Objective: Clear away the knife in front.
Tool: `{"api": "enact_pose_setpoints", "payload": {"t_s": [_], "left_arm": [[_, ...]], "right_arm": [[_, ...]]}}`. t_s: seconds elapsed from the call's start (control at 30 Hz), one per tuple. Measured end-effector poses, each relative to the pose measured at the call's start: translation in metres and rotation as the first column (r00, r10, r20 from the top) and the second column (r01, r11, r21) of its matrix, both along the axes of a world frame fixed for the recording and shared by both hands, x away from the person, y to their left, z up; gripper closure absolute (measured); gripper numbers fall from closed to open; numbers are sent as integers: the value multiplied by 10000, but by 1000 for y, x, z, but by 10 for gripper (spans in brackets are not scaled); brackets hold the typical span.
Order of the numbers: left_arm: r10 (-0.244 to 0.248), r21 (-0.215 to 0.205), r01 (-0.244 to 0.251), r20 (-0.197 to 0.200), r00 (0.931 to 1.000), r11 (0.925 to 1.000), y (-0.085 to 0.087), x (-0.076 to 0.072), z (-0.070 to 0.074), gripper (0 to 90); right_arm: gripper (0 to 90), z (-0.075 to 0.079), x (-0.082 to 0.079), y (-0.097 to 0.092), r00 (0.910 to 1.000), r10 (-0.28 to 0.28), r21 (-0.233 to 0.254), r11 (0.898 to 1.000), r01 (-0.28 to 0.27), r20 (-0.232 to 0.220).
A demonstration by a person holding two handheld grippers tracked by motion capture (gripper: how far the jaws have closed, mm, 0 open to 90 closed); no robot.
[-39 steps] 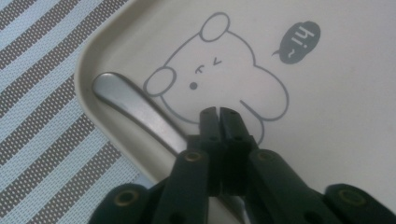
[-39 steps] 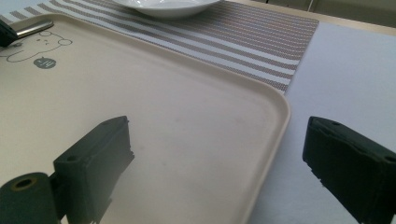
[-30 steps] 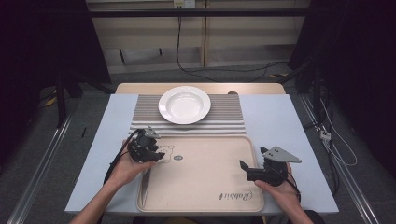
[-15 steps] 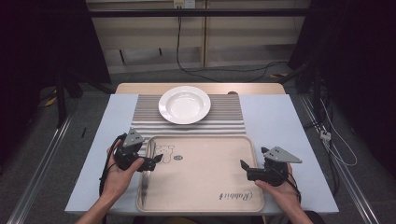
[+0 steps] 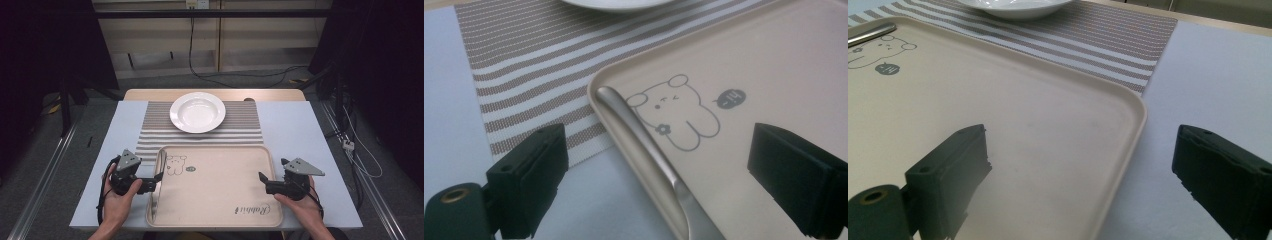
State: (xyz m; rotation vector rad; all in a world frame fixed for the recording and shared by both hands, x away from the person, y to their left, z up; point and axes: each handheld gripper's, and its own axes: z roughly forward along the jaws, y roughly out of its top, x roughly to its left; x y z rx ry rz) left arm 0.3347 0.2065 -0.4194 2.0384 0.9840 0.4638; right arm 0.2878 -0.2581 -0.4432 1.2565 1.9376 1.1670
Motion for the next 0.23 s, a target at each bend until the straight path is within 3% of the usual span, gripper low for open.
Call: {"api": "enact_pose_setpoints", "payload": {"t_s": [0.13,0.17,0.23], "left_arm": [[186,-18,-186,37,9998,9998,5,5,-6,90],[361,-69,-362,-217,9991,9993,6,7,-7,90],[419,-49,-419,-118,9991,9991,4,6,-5,90]], "right_arm": [[79,0,-1,-1,10000,-51,30,10000,51,4],[78,0,0,-2,10000,-98,44,9999,98,-22],[78,0,1,-2,9999,-142,53,9999,142,-47]]}}
